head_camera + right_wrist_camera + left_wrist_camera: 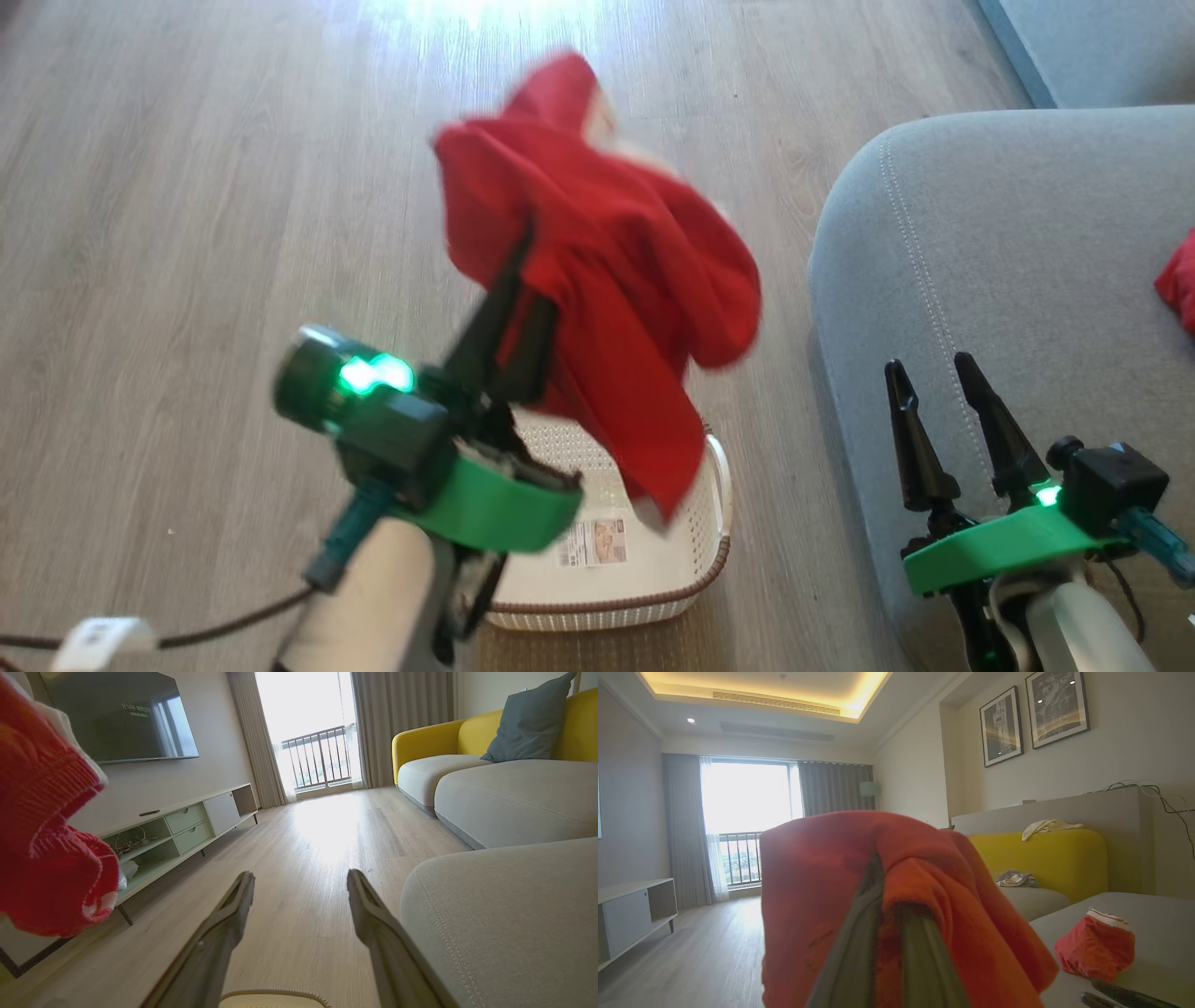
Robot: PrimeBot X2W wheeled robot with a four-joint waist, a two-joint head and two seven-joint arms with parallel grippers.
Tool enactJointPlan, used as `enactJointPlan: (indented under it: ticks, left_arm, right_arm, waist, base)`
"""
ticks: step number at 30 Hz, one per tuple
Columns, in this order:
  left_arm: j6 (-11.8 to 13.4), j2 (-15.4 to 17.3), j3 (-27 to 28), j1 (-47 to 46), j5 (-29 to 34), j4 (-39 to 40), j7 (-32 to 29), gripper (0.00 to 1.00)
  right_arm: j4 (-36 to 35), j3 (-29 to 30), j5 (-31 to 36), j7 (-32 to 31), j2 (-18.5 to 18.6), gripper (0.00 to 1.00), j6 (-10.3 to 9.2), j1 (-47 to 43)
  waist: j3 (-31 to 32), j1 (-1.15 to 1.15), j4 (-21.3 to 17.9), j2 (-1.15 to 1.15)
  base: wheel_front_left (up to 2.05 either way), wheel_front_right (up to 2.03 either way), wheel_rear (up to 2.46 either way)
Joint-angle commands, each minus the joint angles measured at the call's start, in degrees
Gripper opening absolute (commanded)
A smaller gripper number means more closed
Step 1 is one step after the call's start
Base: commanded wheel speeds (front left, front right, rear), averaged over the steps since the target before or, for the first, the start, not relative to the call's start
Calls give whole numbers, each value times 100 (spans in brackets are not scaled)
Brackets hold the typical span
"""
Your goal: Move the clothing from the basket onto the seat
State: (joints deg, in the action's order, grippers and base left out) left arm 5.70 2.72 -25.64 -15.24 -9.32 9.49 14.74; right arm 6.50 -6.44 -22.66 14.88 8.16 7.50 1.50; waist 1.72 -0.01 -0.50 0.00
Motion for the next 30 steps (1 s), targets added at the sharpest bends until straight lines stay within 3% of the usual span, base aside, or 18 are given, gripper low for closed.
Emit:
enactJointPlan:
  ticks: [1,9,20,30]
  left_arm:
    - [-5,17,123,-118,51,119,26,0]
    - [6,17,-197,92,-27,-230,26,0]
    - [87,16,-180,64,-64,-281,26,0]
    - [92,16,-84,59,-26,-265,26,0]
  right_arm:
    - [-176,-94,49,12,11,100,-1,45]
    - [34,91,87,12,-45,100,-1,-98]
    - [63,124,113,12,-11,100,-1,-44]
    - [-351,-191,125,12,193,100,-1,-76]
  waist:
    - [3,1,8,0]
    - [-19,1,10,0]
    - [-43,1,3,0]
    - [-82,1,-49,0]
  base:
    - [0,0,0]
    - [0,0,0]
    - [0,0,0]
    - [0,0,0]
